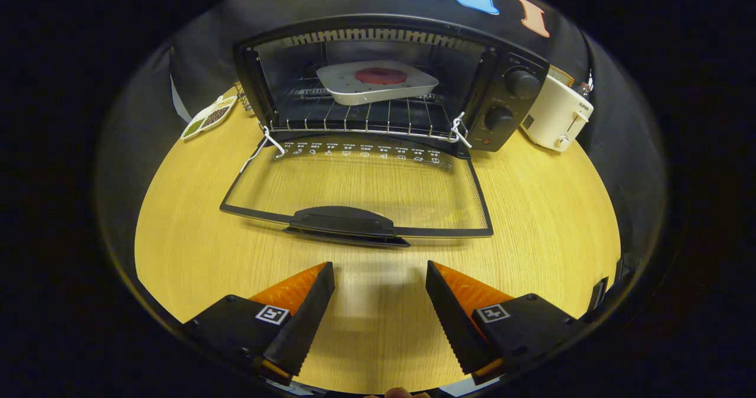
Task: Open the toaster oven, put the food inside, and close the toaster oven door.
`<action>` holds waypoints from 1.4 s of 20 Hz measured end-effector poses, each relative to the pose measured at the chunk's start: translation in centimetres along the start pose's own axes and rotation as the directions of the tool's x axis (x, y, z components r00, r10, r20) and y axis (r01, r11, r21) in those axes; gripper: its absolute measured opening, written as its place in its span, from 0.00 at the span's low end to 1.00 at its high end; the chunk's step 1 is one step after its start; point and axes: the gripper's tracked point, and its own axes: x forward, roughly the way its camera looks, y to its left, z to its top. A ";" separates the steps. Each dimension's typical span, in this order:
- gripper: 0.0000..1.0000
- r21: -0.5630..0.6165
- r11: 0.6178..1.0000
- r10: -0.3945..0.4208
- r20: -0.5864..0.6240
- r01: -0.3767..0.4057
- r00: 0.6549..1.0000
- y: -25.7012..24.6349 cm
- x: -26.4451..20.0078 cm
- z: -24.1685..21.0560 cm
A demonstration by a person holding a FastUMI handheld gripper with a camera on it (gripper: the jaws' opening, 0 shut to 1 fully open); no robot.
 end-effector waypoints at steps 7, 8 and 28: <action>0.99 0.007 1.000 -0.009 0.010 0.009 1.000 0.6 1.8 1.3; 0.99 0.015 1.000 -0.007 0.000 0.007 1.000 0.7 1.7 1.4; 0.98 0.044 0.998 0.033 0.219 -0.044 0.975 0.4 -6.4 7.7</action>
